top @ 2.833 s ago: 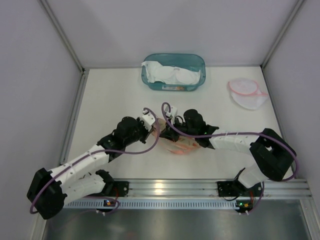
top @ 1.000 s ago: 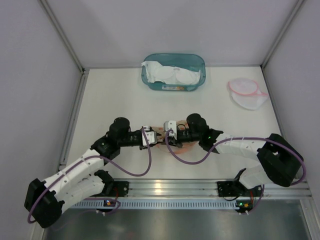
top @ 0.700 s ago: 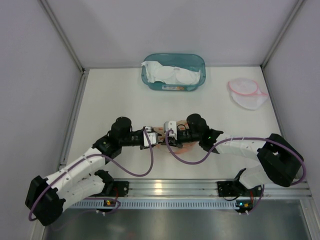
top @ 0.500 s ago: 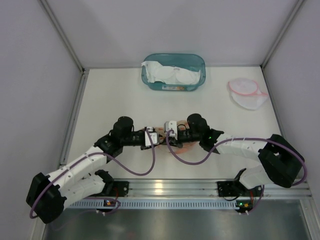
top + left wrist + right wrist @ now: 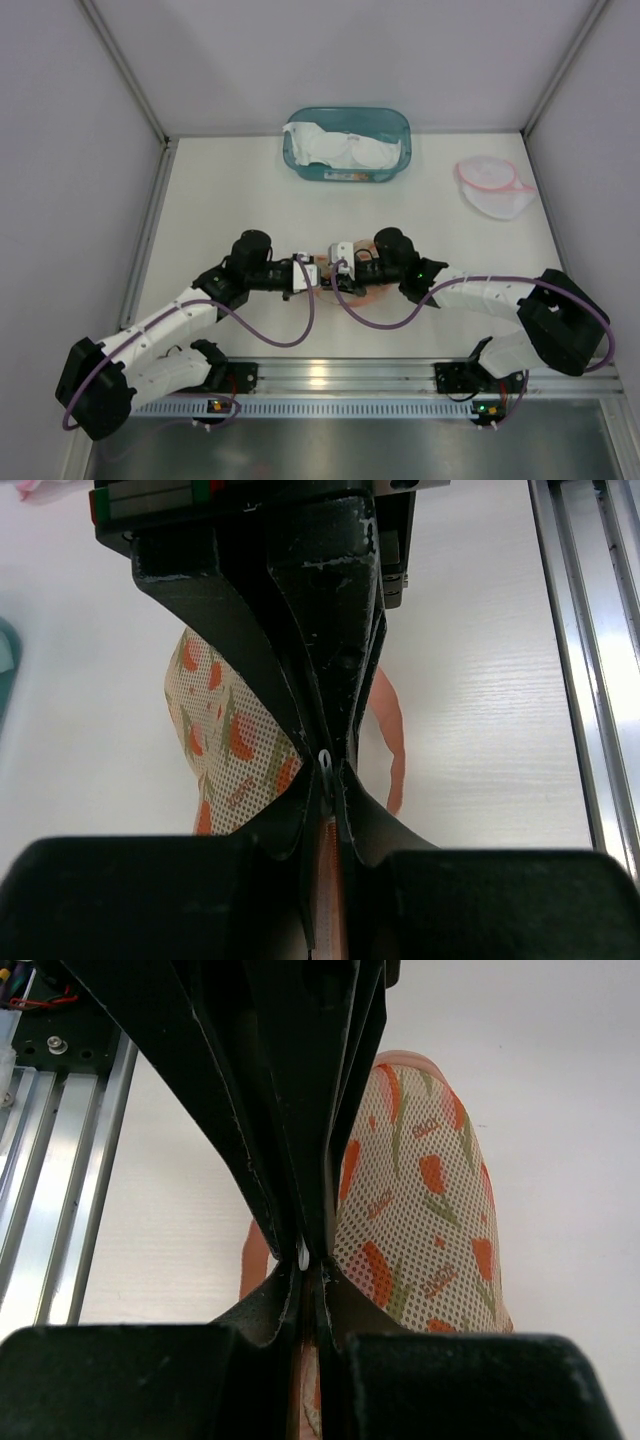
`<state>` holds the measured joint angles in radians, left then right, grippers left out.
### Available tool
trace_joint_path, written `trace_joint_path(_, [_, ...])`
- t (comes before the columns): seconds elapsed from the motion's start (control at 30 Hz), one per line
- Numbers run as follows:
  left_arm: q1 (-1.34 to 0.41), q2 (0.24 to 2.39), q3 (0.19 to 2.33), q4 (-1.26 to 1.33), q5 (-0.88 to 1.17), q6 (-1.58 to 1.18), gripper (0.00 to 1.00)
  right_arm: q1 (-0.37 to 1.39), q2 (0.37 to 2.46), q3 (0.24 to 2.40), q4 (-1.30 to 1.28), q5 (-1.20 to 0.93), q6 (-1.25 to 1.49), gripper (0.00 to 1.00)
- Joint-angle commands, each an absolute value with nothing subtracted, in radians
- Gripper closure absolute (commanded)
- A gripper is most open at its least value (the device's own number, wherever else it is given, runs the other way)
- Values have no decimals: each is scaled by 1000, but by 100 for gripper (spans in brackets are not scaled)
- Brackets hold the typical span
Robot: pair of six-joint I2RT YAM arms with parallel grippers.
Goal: Place the bra in the laundry bag and zip it closed
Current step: Zip the zipper on the laundry bag.
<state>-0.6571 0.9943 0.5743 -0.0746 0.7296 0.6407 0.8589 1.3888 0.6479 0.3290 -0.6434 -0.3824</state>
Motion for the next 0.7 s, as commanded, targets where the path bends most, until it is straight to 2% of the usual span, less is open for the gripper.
trace_joint_path(0.0, [-653,991,618,-29,764,667,91,879,1362,657,368,-695,-387,100])
trace_joint_path(0.1, [-653,985,621,-41,764,663,100,876,1364,657,359,-693,-384,100])
trace_joint_path(0.67, [-597,766,520,-156,710,588,100,759,1339,634,235,-719,-506,100])
